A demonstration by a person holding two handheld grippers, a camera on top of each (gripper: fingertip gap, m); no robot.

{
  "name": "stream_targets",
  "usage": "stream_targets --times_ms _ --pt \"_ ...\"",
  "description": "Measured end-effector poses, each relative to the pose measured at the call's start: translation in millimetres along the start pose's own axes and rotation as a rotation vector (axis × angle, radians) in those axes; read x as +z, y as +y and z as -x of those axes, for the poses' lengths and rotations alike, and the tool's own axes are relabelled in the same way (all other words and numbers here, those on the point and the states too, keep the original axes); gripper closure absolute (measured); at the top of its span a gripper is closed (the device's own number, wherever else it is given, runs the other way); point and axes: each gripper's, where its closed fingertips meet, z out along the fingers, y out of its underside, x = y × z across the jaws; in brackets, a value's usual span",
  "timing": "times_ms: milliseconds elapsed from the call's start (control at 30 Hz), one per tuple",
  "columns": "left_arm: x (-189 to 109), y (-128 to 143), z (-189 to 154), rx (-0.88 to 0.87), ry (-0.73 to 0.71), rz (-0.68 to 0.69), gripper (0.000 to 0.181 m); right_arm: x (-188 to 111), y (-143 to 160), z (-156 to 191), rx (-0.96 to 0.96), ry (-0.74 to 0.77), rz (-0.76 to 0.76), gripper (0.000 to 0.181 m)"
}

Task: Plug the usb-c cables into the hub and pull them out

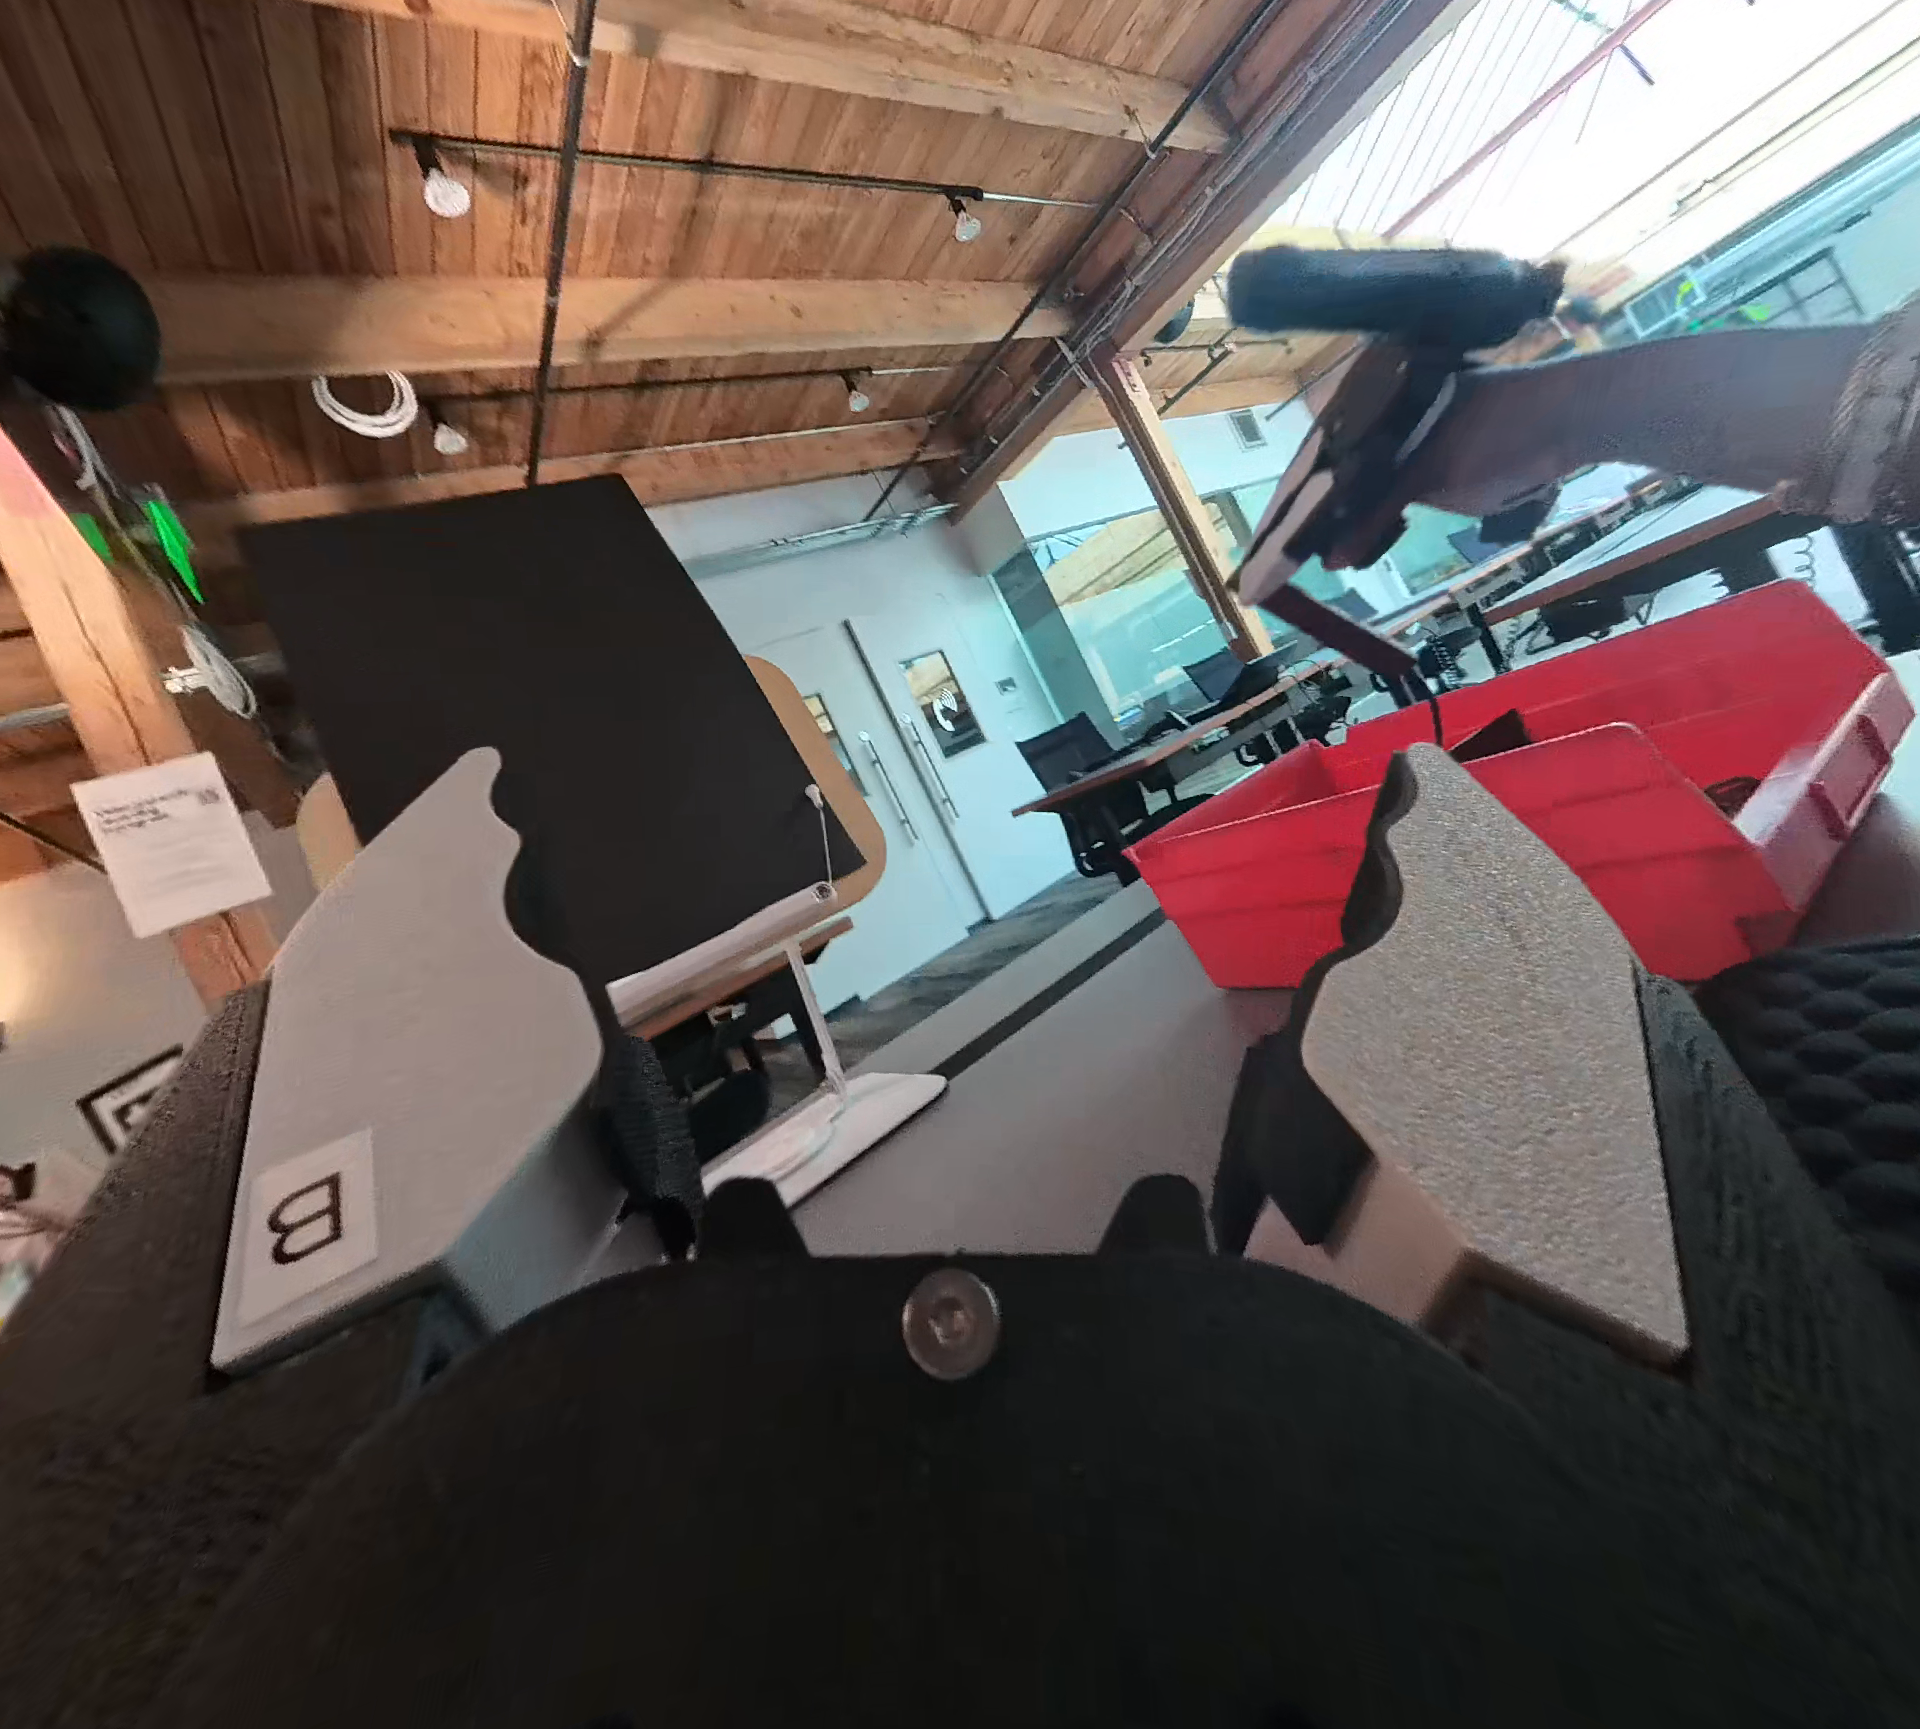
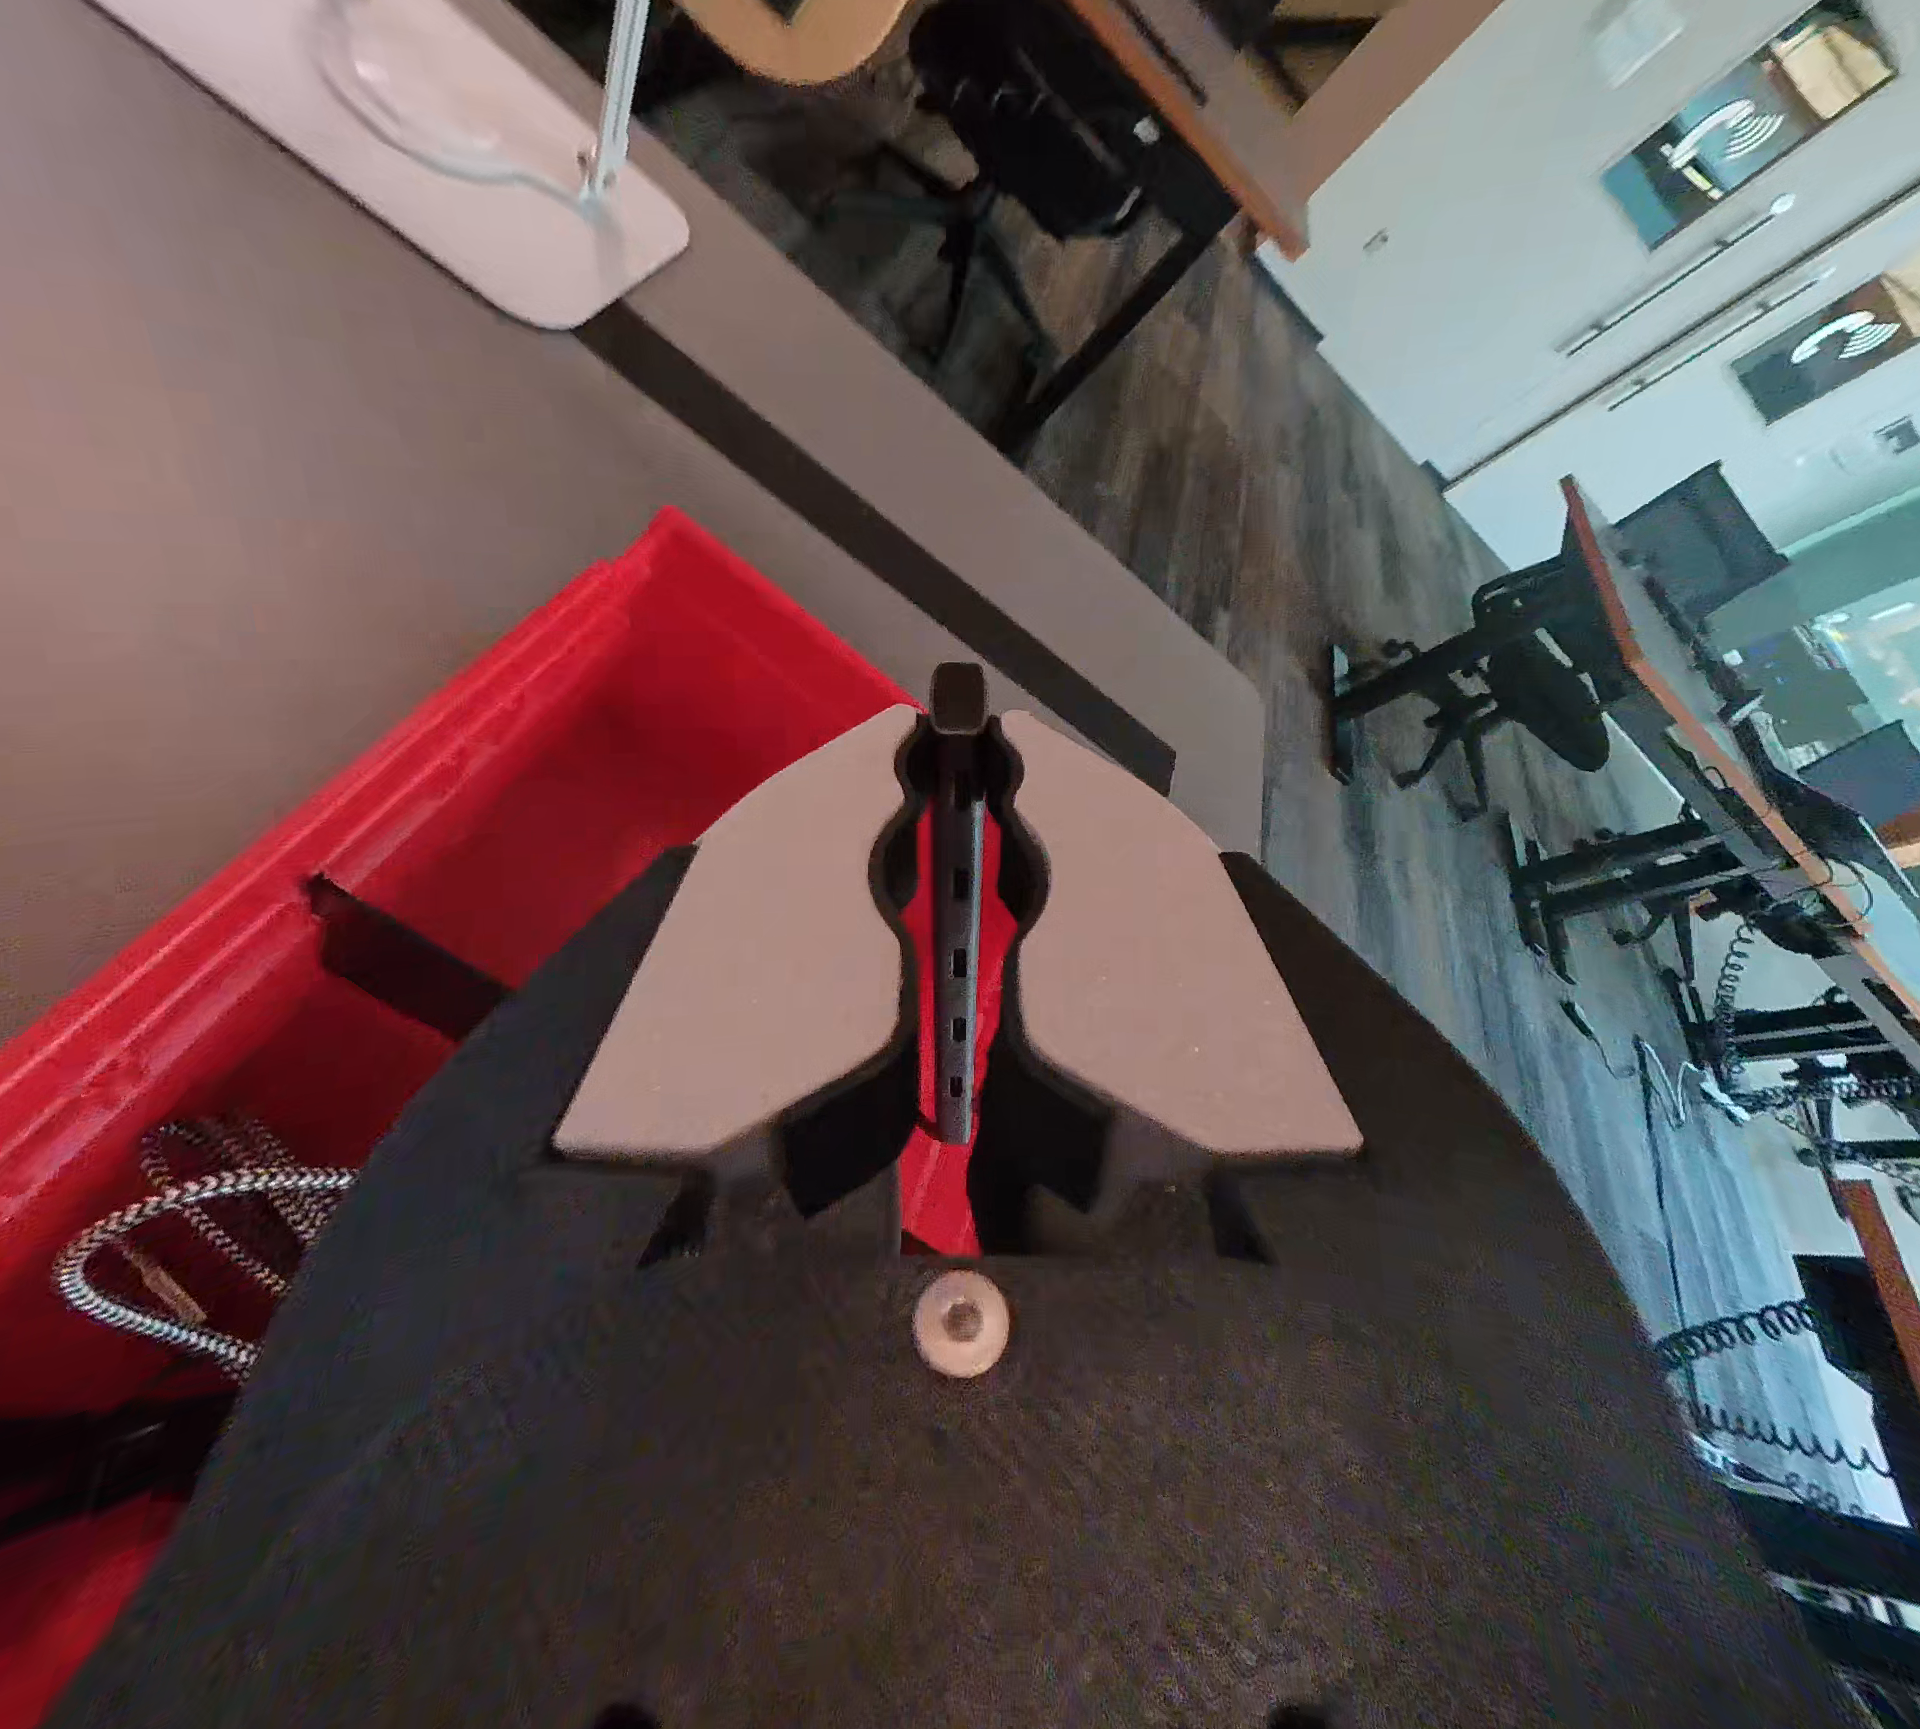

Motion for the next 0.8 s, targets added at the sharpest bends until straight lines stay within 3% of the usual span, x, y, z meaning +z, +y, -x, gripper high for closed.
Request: stream_targets --times_ms 233,300,367,567,700,800 --pt "1.9 5.5 -3.1 0.0 0.021 0.028 0.037 60.8 39.6 51.6 -0.029 -0.27 0.191 0.168" --pt "2.6 7.8 -4.1 -0.005 0.028 0.039 0.038 70.3 43.3 72.6 0.013 -0.393 0.187 0.136" --pt "3.1 10.7 -4.7 -0.02 0.035 0.056 0.038 76.4 42.7 83.9 0.074 -0.463 0.171 0.123" --pt "3.7 13.4 -5.7 -0.049 0.048 0.073 0.038 75.4 26.9 72.8 0.127 -0.423 0.029 0.114" --pt "3.9 13.7 -6.3 -0.046 0.05 0.073 0.038 61.1 8.4 61.6 0.148 -0.376 -0.086 0.1" --pt "3.8 14.3 -7.1 -0.042 0.053 0.073 0.038 45.3 -12.7 50.0 0.213 -0.368 -0.199 0.101"
